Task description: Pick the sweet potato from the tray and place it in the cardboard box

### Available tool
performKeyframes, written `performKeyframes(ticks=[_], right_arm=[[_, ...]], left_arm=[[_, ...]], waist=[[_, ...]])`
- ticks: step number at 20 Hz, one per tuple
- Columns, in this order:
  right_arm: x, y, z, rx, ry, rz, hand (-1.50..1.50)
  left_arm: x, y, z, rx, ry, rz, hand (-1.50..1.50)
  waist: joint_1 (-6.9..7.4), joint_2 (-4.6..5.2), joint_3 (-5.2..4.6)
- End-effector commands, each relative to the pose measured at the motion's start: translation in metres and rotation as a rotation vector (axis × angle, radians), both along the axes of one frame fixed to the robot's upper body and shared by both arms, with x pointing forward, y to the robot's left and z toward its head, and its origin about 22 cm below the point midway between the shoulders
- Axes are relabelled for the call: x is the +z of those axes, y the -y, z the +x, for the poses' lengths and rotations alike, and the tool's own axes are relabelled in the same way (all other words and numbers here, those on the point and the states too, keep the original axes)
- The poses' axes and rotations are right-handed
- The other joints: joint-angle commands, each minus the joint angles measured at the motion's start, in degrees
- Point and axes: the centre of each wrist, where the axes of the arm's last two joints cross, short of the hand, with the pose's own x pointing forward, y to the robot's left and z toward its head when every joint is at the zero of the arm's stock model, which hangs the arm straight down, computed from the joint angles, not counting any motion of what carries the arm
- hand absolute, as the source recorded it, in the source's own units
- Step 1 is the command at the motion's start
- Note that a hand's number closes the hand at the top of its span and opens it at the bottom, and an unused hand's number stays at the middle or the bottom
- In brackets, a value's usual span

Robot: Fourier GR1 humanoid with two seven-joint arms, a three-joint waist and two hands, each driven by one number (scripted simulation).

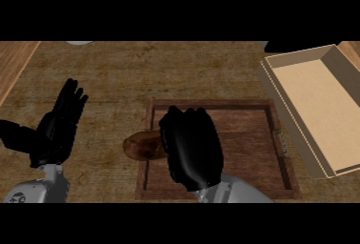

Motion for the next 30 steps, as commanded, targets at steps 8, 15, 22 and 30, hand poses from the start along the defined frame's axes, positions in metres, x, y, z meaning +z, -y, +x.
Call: performKeyframes(ticks=[8, 15, 22, 30], right_arm=[[0.06, 0.068, 0.022, -0.367, 0.231, 0.175, 1.5], [0.078, 0.115, 0.035, -0.47, 0.152, 0.176, 1.5], [0.07, 0.184, 0.079, -0.582, 0.236, 0.116, 1.5], [0.045, 0.271, 0.125, -0.636, 0.222, -0.014, 1.5]], left_arm=[[-0.014, -0.019, -0.018, 0.0, -0.006, 0.004, 0.0], [0.005, -0.009, -0.015, -0.008, -0.005, 0.004, 0.0], [-0.011, -0.004, -0.001, -0.002, -0.004, -0.003, 0.0], [0.016, 0.004, -0.002, -0.021, 0.008, 0.002, 0.0]], waist=[[0.0, 0.06, 0.01], [0.11, 0.0, 0.02], [0.03, 0.2, 0.02], [0.67, 0.29, 0.06]])
